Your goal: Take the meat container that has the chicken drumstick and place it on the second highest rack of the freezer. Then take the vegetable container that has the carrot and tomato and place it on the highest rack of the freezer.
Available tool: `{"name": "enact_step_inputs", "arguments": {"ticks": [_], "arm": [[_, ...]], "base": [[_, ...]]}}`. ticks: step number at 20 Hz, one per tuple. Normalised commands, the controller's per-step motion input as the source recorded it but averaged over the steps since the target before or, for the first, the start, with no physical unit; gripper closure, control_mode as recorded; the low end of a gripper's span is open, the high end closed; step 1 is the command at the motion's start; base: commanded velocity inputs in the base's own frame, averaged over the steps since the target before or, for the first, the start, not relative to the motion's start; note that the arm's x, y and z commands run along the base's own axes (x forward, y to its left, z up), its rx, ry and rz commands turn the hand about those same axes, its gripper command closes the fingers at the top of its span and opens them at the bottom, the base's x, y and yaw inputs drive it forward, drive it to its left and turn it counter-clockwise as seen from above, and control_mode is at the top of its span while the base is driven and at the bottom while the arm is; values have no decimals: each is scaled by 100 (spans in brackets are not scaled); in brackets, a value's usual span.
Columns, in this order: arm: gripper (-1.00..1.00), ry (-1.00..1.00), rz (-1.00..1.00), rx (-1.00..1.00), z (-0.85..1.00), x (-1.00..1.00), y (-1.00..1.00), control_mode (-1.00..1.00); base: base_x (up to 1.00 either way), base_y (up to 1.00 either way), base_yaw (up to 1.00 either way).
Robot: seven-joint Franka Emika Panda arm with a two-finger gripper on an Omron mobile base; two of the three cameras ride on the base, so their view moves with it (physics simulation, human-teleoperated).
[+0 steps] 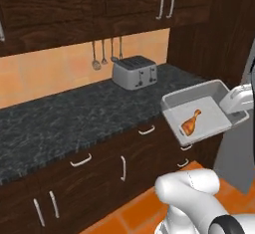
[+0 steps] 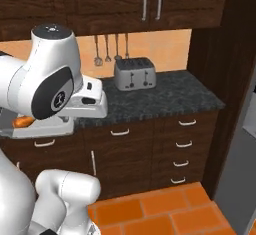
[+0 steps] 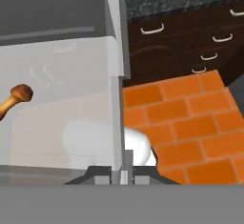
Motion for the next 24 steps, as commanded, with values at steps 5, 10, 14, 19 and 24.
{"name": "enact_step_inputs", "arguments": {"ticks": [5,10,14,19,24], "arm": [[100,0,0,0,0,0,0,100],[100,0,0,0,0,0,0,100],[100,0,0,0,0,0,0,100],[100,0,0,0,0,0,0,100],[100,0,0,0,0,0,0,100]], "base": [[-1,-24,-58],[-1,-14,-58],[0,-6,-63],[0,-9,-64],[0,-22,-58]]}}
